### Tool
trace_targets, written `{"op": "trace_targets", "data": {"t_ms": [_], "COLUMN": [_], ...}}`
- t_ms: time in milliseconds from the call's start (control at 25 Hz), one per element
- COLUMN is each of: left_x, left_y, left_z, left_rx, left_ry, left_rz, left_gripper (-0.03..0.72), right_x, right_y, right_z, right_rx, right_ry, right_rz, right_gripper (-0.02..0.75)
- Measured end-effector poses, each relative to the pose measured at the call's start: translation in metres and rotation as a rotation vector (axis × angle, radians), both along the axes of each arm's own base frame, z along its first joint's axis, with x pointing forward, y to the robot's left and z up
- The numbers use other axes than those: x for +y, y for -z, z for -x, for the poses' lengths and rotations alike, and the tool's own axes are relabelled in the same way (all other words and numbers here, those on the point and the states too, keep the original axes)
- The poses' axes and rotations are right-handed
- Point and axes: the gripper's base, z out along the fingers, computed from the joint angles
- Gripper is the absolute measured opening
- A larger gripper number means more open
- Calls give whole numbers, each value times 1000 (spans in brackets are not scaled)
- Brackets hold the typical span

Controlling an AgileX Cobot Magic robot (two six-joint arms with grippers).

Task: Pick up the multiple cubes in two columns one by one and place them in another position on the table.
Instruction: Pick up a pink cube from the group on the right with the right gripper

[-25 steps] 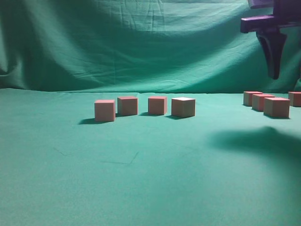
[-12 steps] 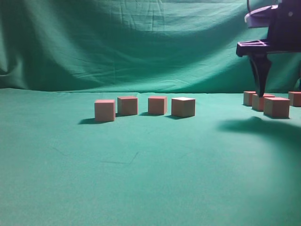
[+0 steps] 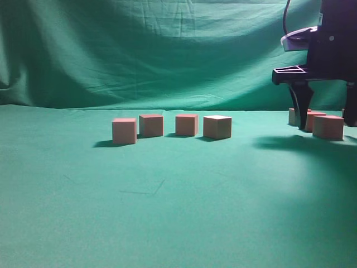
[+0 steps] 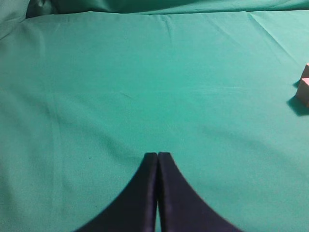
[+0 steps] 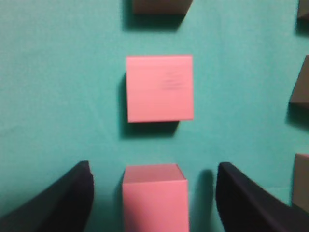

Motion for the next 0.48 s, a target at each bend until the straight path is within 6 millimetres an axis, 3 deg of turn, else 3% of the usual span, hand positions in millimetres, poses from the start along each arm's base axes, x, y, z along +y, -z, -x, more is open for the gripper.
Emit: {"op": "trace_targets", "data": {"t_ms": [200, 480], "left_x": [0, 0], "left_y": [0, 0], "left_z": [0, 0], "left_rx": [0, 0], "left_ry": [0, 0], "left_rz": [0, 0], "left_gripper": [0, 0], "right_x": [0, 0], "right_y": [0, -1], "right_z": [1, 4], "right_rx": [8, 42], "right_ry": [5, 25], "right_rz": [-5, -13], "right_gripper": [261, 263]}}
